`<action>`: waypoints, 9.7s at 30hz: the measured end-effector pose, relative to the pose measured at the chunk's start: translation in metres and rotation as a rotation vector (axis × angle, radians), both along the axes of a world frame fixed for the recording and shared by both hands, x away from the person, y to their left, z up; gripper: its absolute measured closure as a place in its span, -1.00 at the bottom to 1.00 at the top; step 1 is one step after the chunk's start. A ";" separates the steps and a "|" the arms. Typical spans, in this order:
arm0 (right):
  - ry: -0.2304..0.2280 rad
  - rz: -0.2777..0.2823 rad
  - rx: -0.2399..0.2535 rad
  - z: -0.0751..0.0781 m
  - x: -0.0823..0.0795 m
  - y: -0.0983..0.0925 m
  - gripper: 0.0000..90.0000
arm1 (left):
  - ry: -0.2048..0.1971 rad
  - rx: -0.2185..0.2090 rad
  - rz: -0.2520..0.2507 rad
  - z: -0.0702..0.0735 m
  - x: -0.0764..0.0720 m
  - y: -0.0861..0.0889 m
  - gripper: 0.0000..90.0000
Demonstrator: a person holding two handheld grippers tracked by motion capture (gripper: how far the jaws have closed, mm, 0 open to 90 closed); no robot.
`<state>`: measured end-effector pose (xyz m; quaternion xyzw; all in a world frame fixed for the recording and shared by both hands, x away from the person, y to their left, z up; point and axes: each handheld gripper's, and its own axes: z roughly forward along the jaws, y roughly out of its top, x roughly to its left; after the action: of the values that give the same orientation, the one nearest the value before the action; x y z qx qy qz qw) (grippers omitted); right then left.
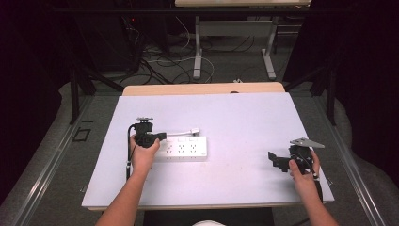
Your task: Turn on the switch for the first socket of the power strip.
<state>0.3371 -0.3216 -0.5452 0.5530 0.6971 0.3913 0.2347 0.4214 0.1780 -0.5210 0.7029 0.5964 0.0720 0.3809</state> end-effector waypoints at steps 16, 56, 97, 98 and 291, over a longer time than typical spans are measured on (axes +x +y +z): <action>0.000 0.001 0.001 0.000 0.000 0.000 -0.94 | 0.028 0.013 0.013 -0.009 0.007 -0.003 1.00; 0.005 0.003 0.002 -0.001 0.001 0.001 -0.94 | 0.021 0.041 0.007 -0.010 0.004 -0.005 0.98; 0.000 0.009 -0.002 -0.001 0.001 -0.001 -0.94 | 0.014 0.072 0.002 -0.012 0.002 -0.007 1.00; -0.001 0.010 -0.004 -0.001 0.001 -0.001 -0.94 | 0.015 0.071 0.002 -0.012 0.003 -0.007 1.00; 0.000 0.009 -0.009 0.000 0.000 0.000 -0.93 | -0.148 0.151 0.126 -0.034 -0.089 0.121 -0.96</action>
<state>0.3369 -0.3216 -0.5456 0.5489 0.7012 0.3893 0.2355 0.3325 0.2994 -0.5545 0.6835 0.6025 0.1920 0.3646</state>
